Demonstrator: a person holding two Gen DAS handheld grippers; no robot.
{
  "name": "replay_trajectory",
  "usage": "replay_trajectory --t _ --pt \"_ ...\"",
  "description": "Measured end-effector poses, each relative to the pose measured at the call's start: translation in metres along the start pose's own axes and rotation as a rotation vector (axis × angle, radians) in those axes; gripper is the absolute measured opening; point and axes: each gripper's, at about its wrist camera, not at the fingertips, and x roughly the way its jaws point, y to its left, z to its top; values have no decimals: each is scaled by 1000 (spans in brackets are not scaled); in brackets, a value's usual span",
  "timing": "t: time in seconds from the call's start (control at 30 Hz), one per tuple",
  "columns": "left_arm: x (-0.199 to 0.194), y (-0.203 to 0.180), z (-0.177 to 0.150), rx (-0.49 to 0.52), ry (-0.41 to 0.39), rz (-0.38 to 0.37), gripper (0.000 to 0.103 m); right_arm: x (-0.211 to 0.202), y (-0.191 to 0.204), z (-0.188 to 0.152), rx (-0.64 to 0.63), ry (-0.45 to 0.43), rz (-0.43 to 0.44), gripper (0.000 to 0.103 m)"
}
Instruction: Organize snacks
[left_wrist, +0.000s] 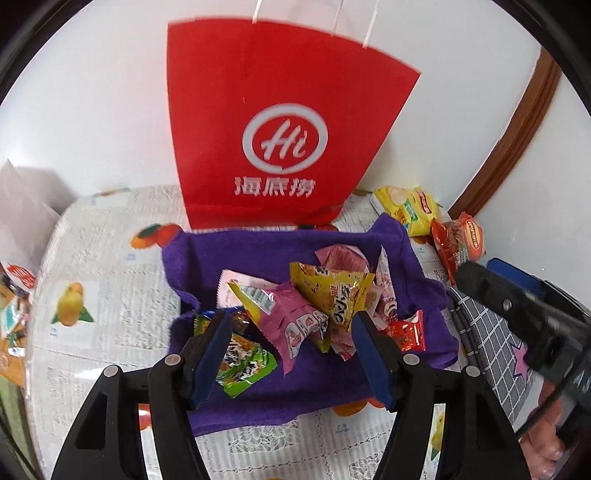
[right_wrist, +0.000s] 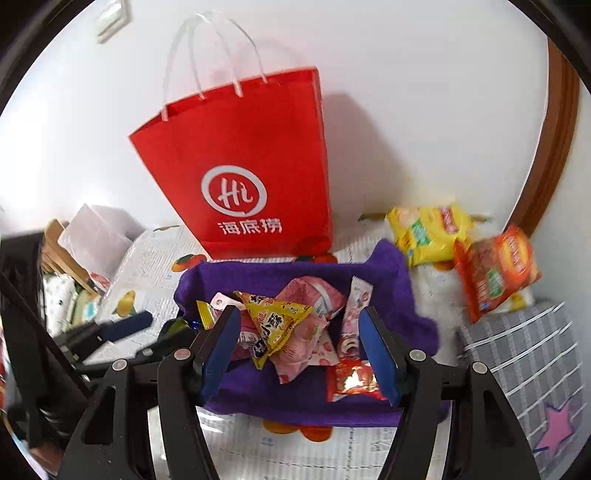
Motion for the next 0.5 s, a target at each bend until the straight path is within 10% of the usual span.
replay_trajectory --t 0.5 --pt "-103 -22 -87 89 -169 104 75 -106 8 -90 16 -55 -105 87"
